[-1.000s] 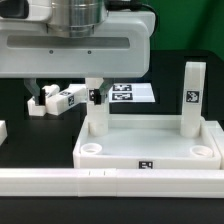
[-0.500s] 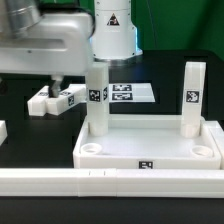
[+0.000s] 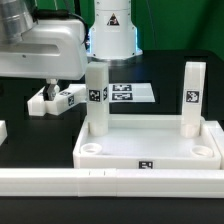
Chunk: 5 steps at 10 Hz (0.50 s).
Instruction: Assemble desk
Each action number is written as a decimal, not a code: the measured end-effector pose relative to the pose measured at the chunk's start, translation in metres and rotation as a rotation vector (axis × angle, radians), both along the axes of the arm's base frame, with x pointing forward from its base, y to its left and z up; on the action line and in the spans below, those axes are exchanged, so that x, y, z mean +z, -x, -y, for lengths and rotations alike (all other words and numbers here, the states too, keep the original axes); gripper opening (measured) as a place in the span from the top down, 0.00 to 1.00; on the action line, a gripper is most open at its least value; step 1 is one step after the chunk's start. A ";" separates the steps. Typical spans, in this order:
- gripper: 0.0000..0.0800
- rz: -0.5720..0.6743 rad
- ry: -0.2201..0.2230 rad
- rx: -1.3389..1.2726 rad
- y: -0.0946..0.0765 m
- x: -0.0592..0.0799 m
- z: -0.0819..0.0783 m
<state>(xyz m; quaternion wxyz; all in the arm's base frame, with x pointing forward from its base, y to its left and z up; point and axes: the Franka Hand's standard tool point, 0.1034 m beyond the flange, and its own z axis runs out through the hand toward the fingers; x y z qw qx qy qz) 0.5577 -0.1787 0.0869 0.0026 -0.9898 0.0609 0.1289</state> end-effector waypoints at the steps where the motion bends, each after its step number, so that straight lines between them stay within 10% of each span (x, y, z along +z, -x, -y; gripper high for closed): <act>1: 0.19 -0.007 -0.003 -0.009 0.018 -0.007 0.012; 5: 0.19 -0.003 0.000 -0.011 0.036 -0.012 0.021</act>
Offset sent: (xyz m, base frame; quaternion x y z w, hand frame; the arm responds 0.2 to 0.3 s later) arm -0.0310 -0.0204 -0.0003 -0.0191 0.0382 -0.0300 0.9986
